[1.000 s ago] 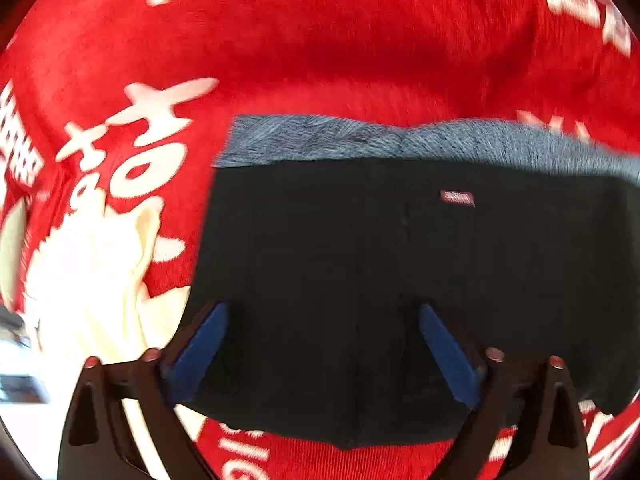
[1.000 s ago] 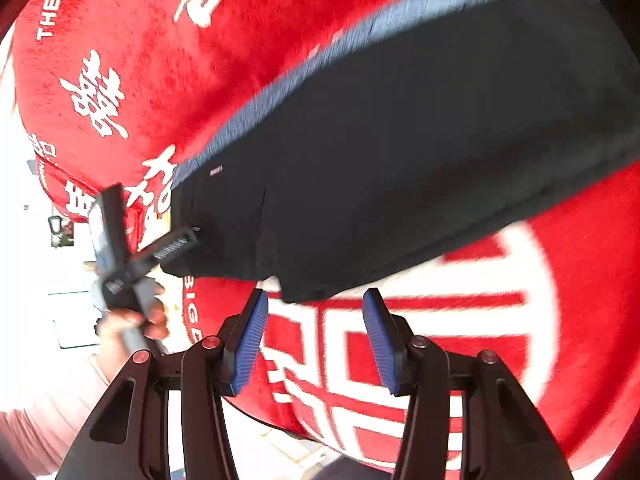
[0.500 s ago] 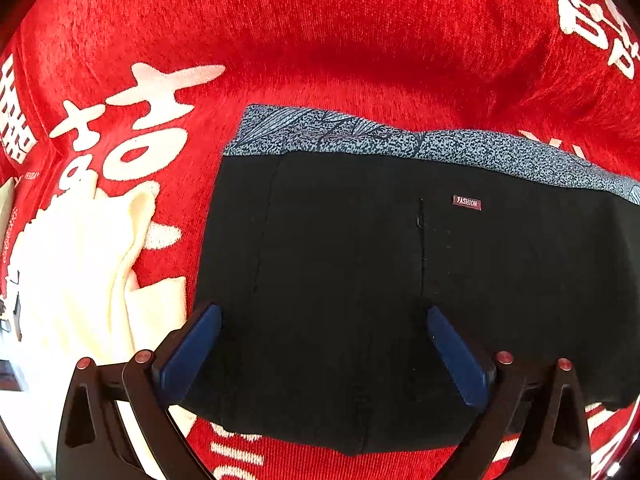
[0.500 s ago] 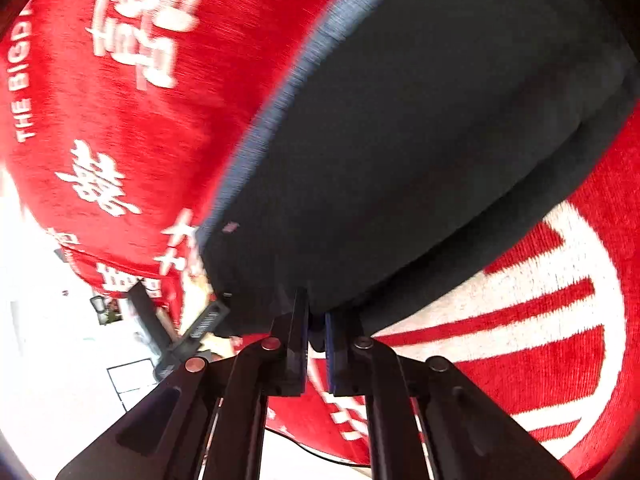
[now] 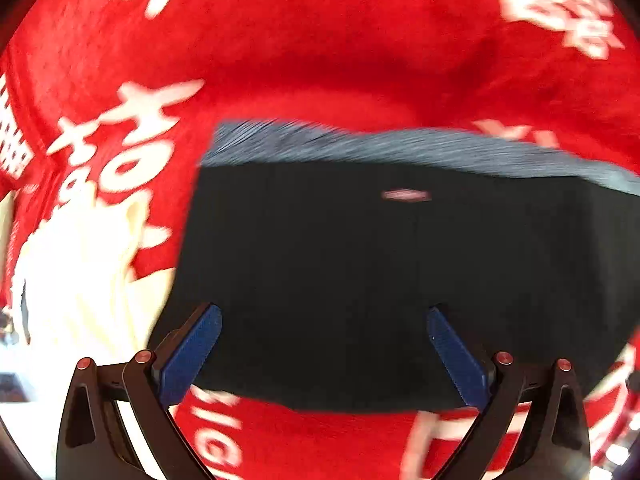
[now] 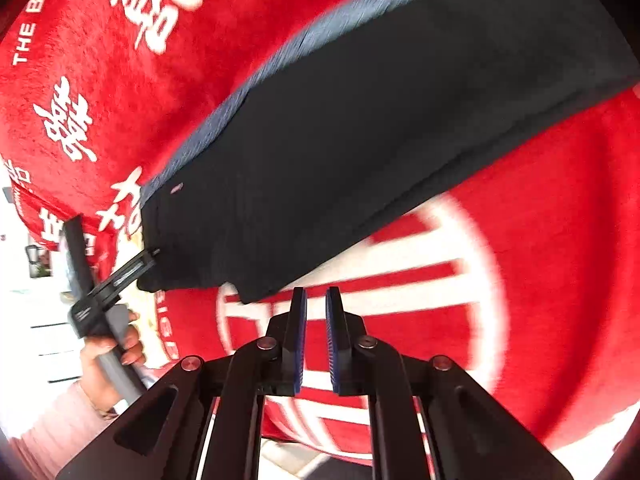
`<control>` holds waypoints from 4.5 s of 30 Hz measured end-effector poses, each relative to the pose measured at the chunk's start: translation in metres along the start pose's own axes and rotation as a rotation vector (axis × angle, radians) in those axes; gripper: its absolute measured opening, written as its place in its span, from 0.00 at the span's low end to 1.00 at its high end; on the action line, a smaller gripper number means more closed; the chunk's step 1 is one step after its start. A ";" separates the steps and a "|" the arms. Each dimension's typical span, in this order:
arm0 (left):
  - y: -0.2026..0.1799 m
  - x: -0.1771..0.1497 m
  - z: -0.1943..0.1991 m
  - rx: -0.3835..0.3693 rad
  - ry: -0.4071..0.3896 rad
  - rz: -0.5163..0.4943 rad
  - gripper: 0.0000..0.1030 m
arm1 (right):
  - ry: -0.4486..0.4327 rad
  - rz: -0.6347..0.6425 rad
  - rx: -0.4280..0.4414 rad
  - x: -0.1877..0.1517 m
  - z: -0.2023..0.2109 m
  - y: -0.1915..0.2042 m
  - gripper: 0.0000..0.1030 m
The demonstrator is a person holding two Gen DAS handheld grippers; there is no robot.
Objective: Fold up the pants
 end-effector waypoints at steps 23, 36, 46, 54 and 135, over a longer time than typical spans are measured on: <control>-0.153 0.004 -0.016 -0.169 0.028 0.003 1.00 | -0.084 0.135 -0.221 0.064 0.025 -0.055 0.30; -0.173 -0.002 -0.014 -0.130 0.028 0.031 1.00 | -0.153 0.295 -0.127 0.159 -0.003 0.021 0.36; -0.176 0.010 -0.012 -0.120 0.060 0.026 1.00 | -0.171 0.328 -0.152 0.191 -0.024 0.014 0.25; -0.186 0.019 -0.013 -0.096 0.059 0.011 1.00 | -0.361 0.054 -0.351 0.245 0.058 -0.119 0.26; -0.452 0.074 0.026 -0.255 -0.182 -0.174 0.81 | -0.550 0.062 -0.030 0.178 0.174 -0.119 0.13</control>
Point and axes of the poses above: each gripper's, at about its wrist camera, not at the fingertips, and z roughly against the way its jaws point, y to its left, x to its top, the point moved 1 cm from there along -z, roughly the way its jaws point, and after that the axes turned 8 degrees about -z, right-handed, at the moved point
